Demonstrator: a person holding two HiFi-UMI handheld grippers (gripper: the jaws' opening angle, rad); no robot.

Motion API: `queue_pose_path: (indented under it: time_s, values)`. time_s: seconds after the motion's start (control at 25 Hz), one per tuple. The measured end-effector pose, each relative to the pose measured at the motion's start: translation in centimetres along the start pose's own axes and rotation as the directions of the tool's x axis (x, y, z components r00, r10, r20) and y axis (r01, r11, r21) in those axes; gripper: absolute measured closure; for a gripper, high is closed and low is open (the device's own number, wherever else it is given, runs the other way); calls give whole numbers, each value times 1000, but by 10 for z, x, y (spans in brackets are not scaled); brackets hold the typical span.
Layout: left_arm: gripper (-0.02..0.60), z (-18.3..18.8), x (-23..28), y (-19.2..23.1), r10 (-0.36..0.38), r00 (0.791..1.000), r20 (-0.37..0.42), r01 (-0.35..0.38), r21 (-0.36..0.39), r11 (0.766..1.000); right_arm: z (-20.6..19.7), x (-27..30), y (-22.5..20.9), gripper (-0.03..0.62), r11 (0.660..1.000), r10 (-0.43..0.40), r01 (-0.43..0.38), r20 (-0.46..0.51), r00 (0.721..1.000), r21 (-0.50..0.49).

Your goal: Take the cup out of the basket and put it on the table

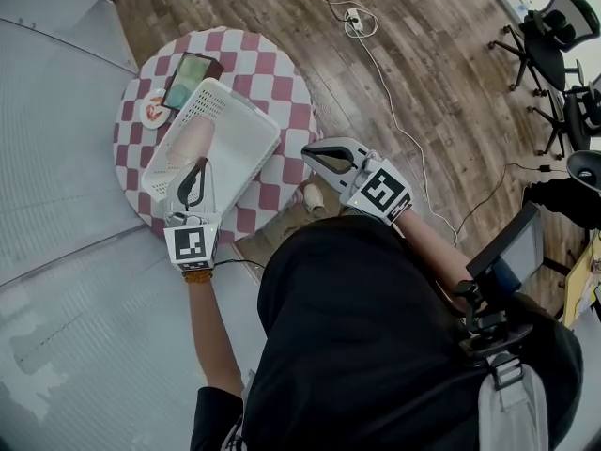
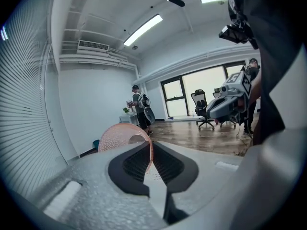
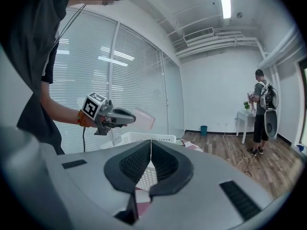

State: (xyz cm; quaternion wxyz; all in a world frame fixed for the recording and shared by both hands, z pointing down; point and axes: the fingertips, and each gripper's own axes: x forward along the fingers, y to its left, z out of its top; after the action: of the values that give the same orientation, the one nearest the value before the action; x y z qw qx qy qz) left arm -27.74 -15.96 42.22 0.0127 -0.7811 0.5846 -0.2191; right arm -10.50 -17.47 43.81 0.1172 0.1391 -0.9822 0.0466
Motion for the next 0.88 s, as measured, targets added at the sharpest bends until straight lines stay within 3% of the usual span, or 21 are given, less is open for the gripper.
queue_pose_path:
  time_s: [0.88]
  values:
    - [560,23,-23,-10,16,997,80,-12,-56,998,2,6,6,582,1000,27,-27,0,1000,-7]
